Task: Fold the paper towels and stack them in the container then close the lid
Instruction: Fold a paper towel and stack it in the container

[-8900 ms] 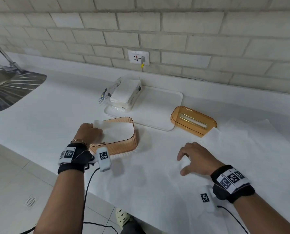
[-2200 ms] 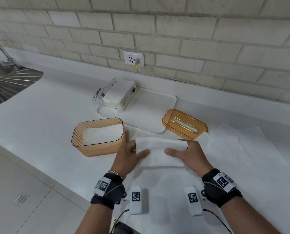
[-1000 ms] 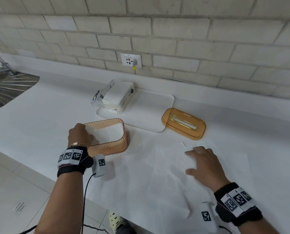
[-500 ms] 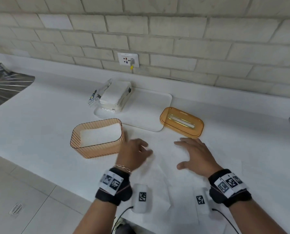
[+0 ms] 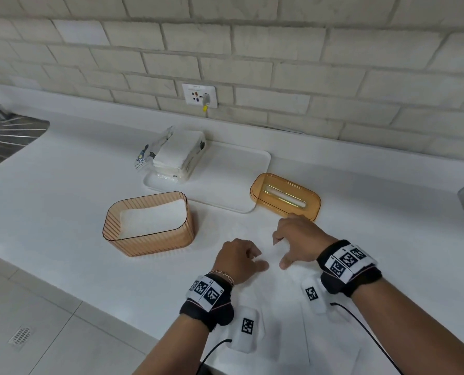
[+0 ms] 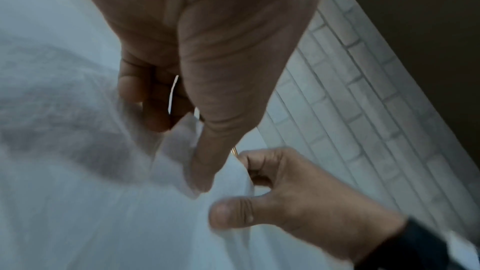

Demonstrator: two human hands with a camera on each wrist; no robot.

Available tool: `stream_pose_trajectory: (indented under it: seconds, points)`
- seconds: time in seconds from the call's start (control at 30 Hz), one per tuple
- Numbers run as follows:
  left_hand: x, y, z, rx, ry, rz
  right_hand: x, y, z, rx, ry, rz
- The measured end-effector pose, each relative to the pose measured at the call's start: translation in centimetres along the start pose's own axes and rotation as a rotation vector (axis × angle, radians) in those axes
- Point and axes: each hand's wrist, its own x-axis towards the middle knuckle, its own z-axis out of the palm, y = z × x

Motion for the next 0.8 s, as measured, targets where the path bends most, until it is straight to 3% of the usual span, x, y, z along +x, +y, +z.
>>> stream_pose_trajectory:
  seconds: [0.07, 0.13, 0.23, 0.3, 0.37, 0.5, 0.57, 0.67, 0.8]
  points:
    - [0.0, -0.3, -0.5, -0.207, 0.082, -0.005, -0.1, 0.7, -0.2, 0.249, 0.042, 0.04]
    - [0.0, -0.6, -1.1, -0.658, 0.157, -0.087, -0.5, 1.1, -0.5, 0.56, 0.131, 0.051]
    - [-0.5, -0.4, -1.7, -1.214, 0.069, -0.162, -1.2, 0.3, -0.7, 0.974, 0.319, 0.062]
    - [-1.1, 0.2, -1.9, -1.318, -0.024, -0.187, -1.6, -0.9, -0.4, 1.197, 0.363, 0.103]
    - [-1.2, 0.6, -1.7, -1.342, -0.043, -0.219, -1.7, -1.9, 0.4, 1.301, 0.313, 0.121]
    - [-1.0, -0.1, -1.4, -1.204, 0.172, -0.274, -1.4, -1.6, 1.5, 1.188, 0.35, 0.191]
    - [-1.1, -1.0, -1.9, -1.13, 0.259, -0.273, -1.2, -0.5, 2.0, 0.92, 0.367, 0.249]
    - [-2.0, -2.1, -3.3, -1.124, 0.245, -0.274, -0.6, -0.3, 2.9, 0.471, 0.221, 0.257]
    - [-3.5, -3.5, -4.3, -1.223, 0.11, -0.228, 0.9, -1.3, 2.6, 0.348, 0.152, 0.268]
